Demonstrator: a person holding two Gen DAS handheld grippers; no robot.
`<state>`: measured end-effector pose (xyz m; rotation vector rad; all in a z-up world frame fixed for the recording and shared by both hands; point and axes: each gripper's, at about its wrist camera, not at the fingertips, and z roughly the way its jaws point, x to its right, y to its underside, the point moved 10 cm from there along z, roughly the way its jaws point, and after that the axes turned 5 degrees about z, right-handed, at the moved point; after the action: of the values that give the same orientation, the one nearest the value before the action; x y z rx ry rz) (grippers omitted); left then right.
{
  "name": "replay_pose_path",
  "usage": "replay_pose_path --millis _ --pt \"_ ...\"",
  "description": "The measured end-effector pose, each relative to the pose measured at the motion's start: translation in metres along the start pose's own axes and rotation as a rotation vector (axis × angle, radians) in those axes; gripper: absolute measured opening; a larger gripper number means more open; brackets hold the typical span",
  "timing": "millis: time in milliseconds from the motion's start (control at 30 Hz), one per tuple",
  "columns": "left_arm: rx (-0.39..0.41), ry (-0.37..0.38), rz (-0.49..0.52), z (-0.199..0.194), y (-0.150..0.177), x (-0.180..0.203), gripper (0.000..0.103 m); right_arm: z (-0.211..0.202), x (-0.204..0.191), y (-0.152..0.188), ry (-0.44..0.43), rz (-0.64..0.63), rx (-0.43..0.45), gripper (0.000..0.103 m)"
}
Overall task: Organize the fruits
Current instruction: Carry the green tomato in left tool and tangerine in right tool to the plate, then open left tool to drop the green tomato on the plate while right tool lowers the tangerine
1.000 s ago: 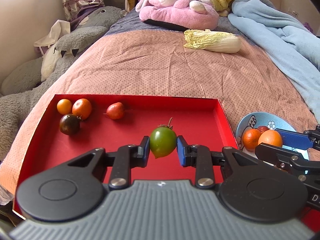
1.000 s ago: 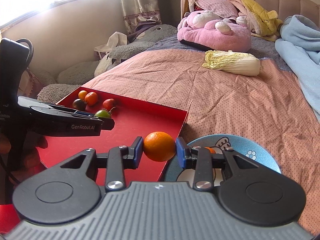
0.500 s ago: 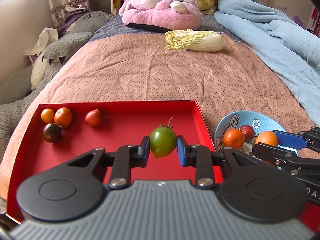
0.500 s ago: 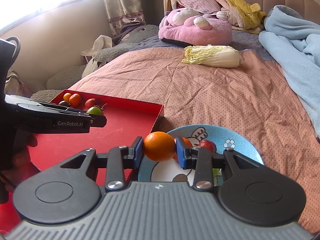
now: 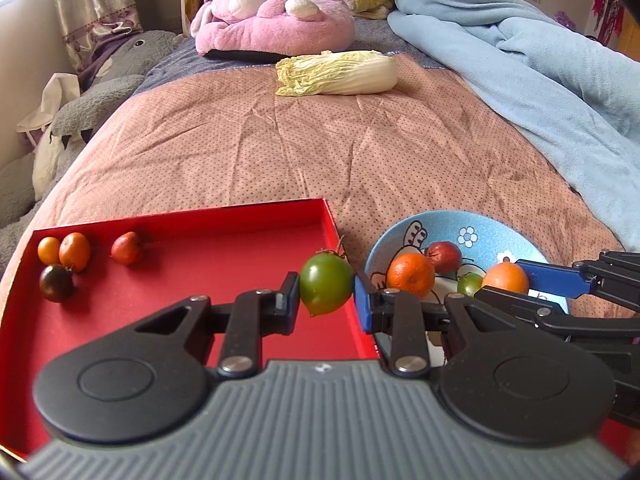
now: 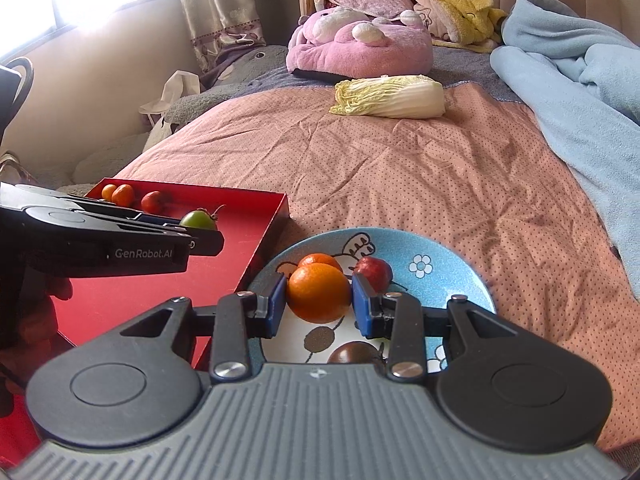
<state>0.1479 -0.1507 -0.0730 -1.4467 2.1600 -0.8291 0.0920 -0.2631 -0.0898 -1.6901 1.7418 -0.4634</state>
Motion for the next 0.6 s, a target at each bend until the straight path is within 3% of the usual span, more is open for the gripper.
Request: replay_pose_path --millis 600 --pt "-0.028 0.046 0.084 0.034 -0.004 0.059 0.032 -0.010 0.033 0.013 0.046 0.043 -0.009 0.041"
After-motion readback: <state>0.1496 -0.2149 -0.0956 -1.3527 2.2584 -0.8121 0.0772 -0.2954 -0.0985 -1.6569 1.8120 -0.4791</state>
